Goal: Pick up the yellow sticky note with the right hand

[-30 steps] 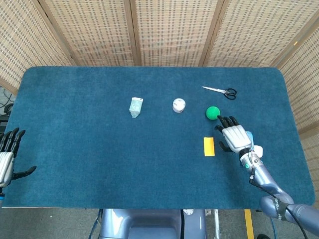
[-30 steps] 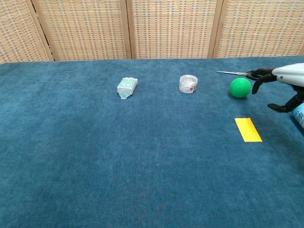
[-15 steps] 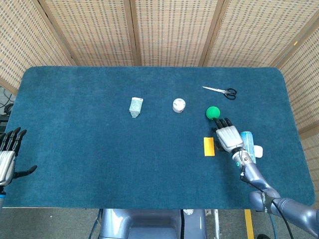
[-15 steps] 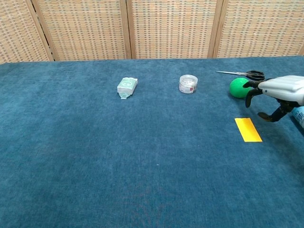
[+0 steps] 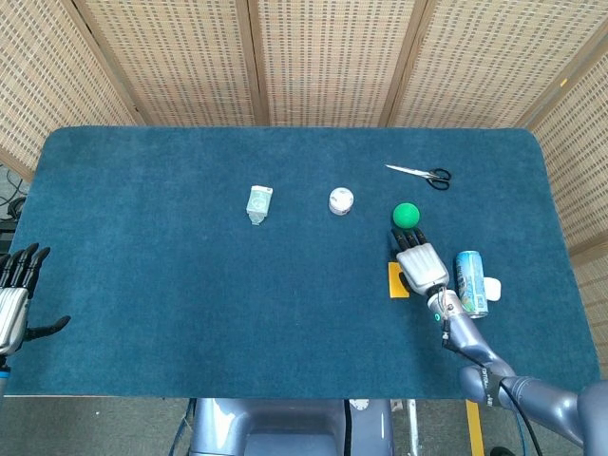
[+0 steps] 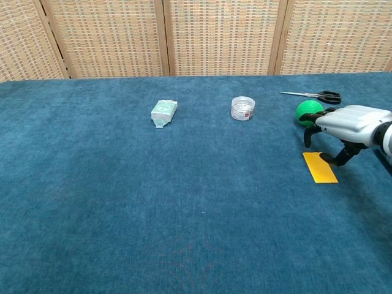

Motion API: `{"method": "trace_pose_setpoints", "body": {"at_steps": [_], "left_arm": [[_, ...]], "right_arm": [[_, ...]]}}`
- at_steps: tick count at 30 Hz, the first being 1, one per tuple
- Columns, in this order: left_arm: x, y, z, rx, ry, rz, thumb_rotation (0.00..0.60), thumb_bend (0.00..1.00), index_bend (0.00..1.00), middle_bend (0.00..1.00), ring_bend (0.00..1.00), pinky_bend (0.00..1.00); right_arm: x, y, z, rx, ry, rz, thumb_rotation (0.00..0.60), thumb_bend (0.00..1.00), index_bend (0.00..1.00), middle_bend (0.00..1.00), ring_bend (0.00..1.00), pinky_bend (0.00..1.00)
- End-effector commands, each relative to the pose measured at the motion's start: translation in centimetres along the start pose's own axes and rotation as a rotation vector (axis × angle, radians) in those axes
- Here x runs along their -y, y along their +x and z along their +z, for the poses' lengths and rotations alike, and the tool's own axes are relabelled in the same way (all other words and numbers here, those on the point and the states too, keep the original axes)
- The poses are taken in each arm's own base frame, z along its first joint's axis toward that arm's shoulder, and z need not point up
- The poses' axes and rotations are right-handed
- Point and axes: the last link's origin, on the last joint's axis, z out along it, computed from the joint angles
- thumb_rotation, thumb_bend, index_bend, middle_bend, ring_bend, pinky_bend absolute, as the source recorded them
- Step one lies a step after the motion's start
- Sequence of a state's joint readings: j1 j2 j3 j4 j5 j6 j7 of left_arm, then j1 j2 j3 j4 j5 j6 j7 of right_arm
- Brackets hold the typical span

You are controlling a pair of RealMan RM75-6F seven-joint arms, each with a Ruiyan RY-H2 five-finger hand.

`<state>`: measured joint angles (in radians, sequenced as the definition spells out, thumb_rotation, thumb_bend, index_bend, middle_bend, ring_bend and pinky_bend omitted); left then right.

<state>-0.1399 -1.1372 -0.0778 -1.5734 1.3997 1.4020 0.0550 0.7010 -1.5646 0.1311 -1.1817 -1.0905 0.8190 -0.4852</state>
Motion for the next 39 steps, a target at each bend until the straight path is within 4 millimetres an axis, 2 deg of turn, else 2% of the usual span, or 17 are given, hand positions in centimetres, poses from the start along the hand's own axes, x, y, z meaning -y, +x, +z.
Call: {"method": "trace_pose_setpoints", "body": {"at_steps": [1,16,29,35,39], "left_arm": [[0.0,0.0,0.0,0.0,0.0,0.0,0.6,0.0,0.0,0.0,0.0,0.0],[0.0,-0.1,0.1,0.009,0.002,0.001,0.6,0.0,0.0,0.0,0.0,0.0],[0.1,-0.1,0.2,0.01,0.006,0.0,0.6,0.0,0.0,0.0,0.0,0.0],[0.0,-0.1,0.2,0.012,0.007,0.001,0.6,0.0,0.0,0.0,0.0,0.0],[0.0,-0.1,0.2,0.013,0.008,0.001,0.6,0.0,0.0,0.0,0.0,0.0]], "right_arm": [[0.1,-0.1,0.2,0.003,-0.01,-0.007,0.6,0.57,0.31,0.0,0.0,0.0],[-0.2,-1.0,0.6,0.043,-0.026,-0.048,0.6,0.57,0.32,0.0,0.0,0.0],[0.3,-1.0,-0.9,0.065,0.014,-0.054,0.6,0.6,0.49,0.0,0.0,0.0],[0.6,-0.4,-1.6,0.033,0.035,-0.05,0.6,0.59,0.53,0.0,0.0,0.0],[0.8,0.4,-1.9,-0.029,0.041,-0.033,0.6,0.59,0.52,0.0,0.0,0.0]]}}
